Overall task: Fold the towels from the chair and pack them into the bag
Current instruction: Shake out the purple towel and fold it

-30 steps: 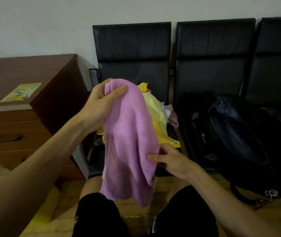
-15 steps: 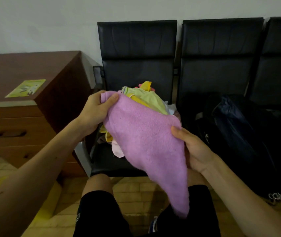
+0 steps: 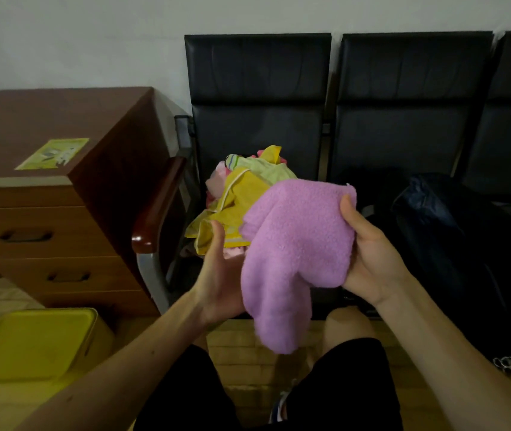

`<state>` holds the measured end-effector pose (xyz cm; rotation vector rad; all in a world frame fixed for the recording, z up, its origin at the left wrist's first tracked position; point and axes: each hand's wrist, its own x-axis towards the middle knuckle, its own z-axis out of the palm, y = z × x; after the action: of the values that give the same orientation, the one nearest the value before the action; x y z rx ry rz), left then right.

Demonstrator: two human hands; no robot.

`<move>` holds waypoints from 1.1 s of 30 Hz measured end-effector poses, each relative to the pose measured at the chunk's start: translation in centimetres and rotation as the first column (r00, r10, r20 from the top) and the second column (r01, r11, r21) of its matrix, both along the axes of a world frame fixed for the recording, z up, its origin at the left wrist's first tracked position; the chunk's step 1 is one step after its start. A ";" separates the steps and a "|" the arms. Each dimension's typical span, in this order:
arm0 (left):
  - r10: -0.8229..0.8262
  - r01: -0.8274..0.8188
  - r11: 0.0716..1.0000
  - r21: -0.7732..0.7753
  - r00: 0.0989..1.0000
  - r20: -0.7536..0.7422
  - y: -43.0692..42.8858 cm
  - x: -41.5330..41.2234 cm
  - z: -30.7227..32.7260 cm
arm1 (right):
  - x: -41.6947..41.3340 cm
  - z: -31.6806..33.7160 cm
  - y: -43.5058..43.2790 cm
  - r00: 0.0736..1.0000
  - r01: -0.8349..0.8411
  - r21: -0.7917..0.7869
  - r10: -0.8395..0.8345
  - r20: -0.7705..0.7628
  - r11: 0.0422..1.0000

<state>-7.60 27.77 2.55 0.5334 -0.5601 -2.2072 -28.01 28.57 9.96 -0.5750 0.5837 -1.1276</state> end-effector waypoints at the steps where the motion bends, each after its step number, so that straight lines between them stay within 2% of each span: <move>1: -0.007 0.007 1.000 0.011 1.000 0.019 0.4 -0.3 -0.1 | 0.1 -0.1 -0.1 1.000 0.005 0.010 -0.005 -0.002 1.000; 5: -0.076 0.064 0.995 0.071 0.981 0.179 1.3 -1.1 0.3 | 0.2 -0.4 0.1 0.999 0.036 0.013 -0.036 -0.028 0.999; 9: -0.065 0.055 0.997 0.045 0.967 0.248 1.6 -1.0 1.4 | -0.3 -0.7 0.4 0.994 0.073 -0.015 -0.074 -0.085 0.997; 12: 0.083 -0.088 0.996 0.009 0.963 0.256 0.6 -0.6 1.4 | -1.0 -0.9 0.4 0.991 0.062 -0.077 -0.071 -0.112 0.995; 14: 0.214 -0.206 0.977 -0.058 0.931 0.296 0.0 -0.2 1.7 | -1.3 -1.4 0.3 0.967 0.052 -0.085 -0.071 -0.243 0.995; 17: 0.351 -0.282 0.935 -0.213 0.811 0.468 -0.5 0.4 2.6 | -2.1 -2.4 -0.1 0.799 0.009 -0.089 -0.061 -0.598 0.996; 19: 0.423 -0.238 0.898 -0.370 0.703 0.573 -0.7 0.6 3.3 | -2.7 -2.5 -0.5 0.705 0.086 -0.127 -0.151 -0.693 0.988; 21: 0.446 -0.159 0.874 -0.459 0.638 0.627 -0.9 0.5 4.2 | -3.0 -1.9 -0.9 0.582 0.164 -0.233 -0.284 -0.762 0.959; 22: 0.458 -0.132 0.861 -0.491 0.617 0.639 -1.2 0.6 4.8 | -3.2 -1.7 -1.3 0.522 0.154 -0.305 -0.340 -0.782 0.940; 25: 0.503 -0.095 0.828 -0.553 0.564 0.656 -2.3 0.9 7.0 | -3.3 0.3 -1.9 0.373 -0.014 -0.489 -0.449 -0.812 0.872; 28: 0.505 -0.061 0.821 -0.568 0.543 0.671 -3.7 1.4 9.5 | -3.4 2.9 -2.4 0.283 -0.155 -0.543 -0.490 -0.825 0.825; 33: 0.620 0.005 0.710 -0.704 0.470 0.628 -5.1 1.9 12.4 | -3.5 6.4 -3.2 0.119 -0.266 -0.609 -0.601 -0.790 0.747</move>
<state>-5.73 22.65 14.92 1.2288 -1.5005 -1.0926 -31.47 25.41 16.37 -2.0771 1.5220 -1.0162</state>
